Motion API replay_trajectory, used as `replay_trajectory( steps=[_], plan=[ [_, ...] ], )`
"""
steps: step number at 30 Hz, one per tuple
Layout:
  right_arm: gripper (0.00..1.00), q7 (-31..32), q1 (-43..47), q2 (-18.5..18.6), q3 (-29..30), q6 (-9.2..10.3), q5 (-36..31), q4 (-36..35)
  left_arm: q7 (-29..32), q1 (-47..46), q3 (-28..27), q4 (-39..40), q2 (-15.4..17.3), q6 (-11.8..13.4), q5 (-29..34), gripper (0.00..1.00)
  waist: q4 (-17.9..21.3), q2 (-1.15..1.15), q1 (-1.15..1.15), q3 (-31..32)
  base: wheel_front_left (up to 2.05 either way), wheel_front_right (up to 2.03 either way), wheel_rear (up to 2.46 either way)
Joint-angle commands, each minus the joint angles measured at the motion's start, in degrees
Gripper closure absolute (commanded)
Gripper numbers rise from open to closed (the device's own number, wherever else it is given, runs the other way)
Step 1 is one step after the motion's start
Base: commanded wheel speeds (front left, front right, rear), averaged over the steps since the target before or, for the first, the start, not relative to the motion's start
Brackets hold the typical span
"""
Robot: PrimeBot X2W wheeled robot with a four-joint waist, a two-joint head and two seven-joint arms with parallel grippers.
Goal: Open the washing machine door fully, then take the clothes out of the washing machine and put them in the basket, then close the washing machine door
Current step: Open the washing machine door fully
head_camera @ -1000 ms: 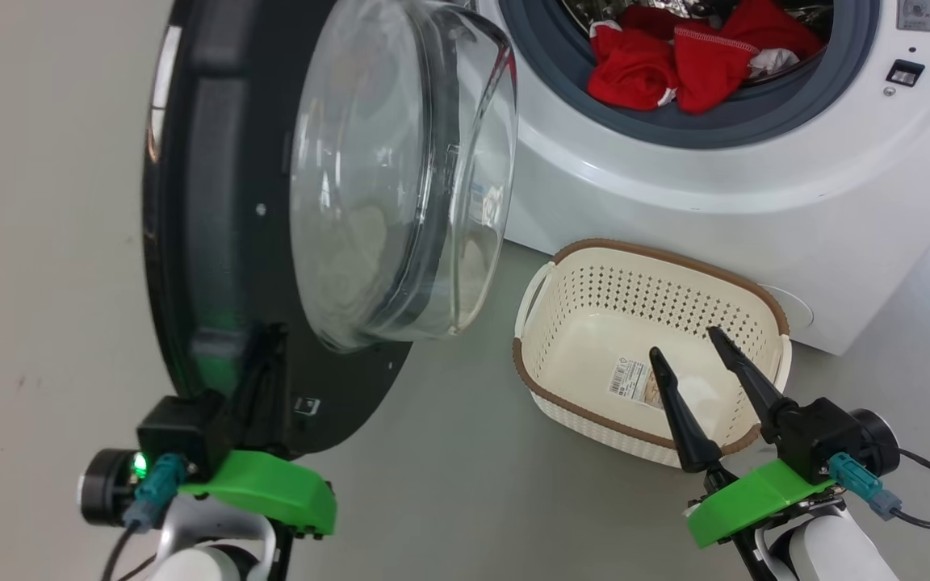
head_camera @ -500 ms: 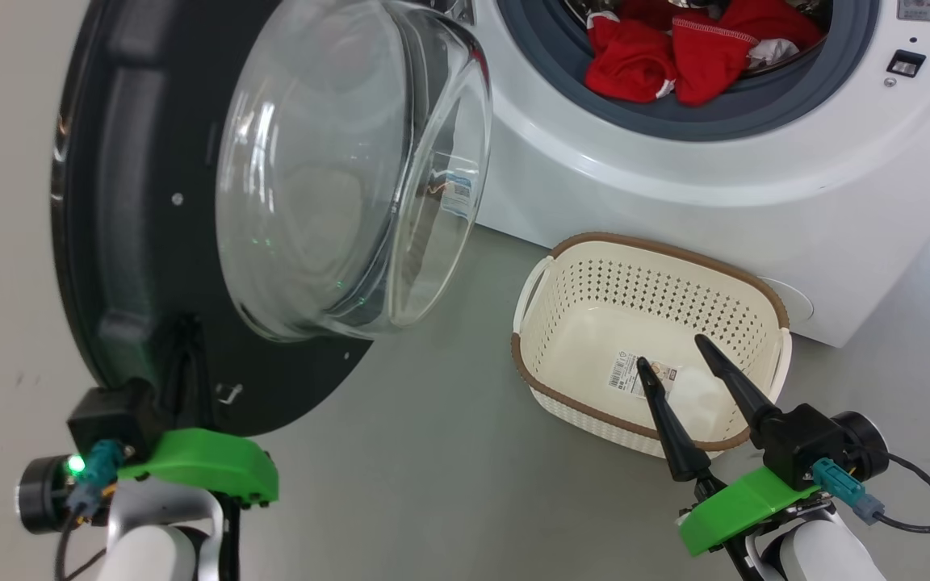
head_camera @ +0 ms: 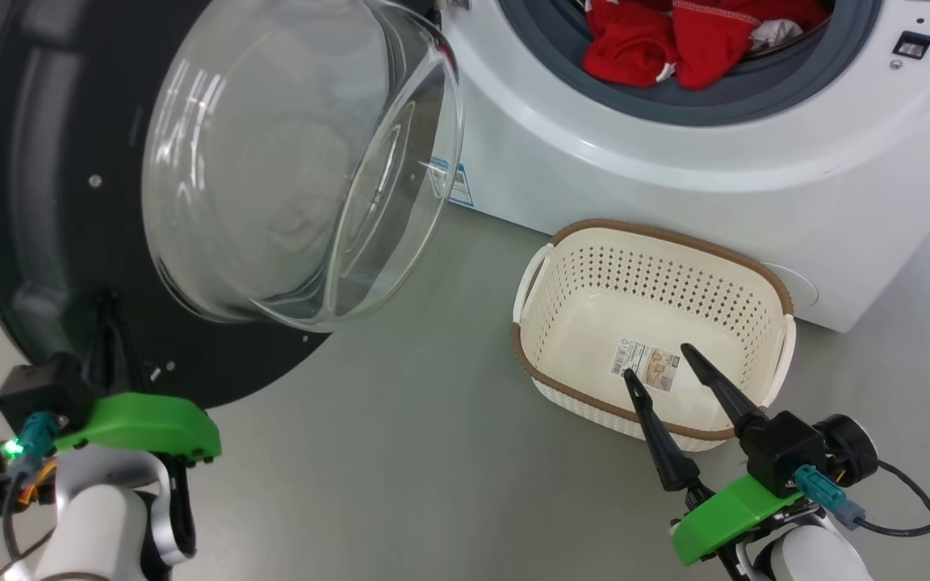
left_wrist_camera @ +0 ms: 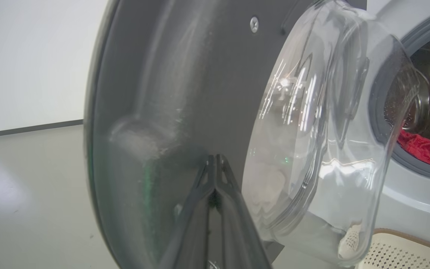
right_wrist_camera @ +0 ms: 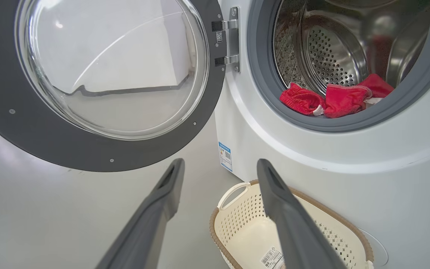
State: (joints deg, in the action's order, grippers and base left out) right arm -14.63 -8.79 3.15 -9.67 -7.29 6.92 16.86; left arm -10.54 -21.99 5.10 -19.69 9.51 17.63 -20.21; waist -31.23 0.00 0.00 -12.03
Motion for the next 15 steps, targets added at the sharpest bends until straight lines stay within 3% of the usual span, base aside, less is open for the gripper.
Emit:
replay_trajectory(
  steps=[1,15],
  plan=[
    [0.00,-0.4,-1.9,-0.3,-1.4,-0.20,-0.5,-1.0,-0.7,-2.2,-3.1,0.2,2.6,0.4,-0.6,1.00,0.0,0.00,0.00,-0.3,0.00,0.00,0.00],
    [0.00,-0.1,-1.6,-0.3,-1.4,-0.20,-1.7,-1.0,-4.3,-7.5,-6.8,-9.7,2.8,-1.3,-2.2,1.00,0.4,0.00,0.00,-1.1,0.00,0.00,0.00]
  ],
)
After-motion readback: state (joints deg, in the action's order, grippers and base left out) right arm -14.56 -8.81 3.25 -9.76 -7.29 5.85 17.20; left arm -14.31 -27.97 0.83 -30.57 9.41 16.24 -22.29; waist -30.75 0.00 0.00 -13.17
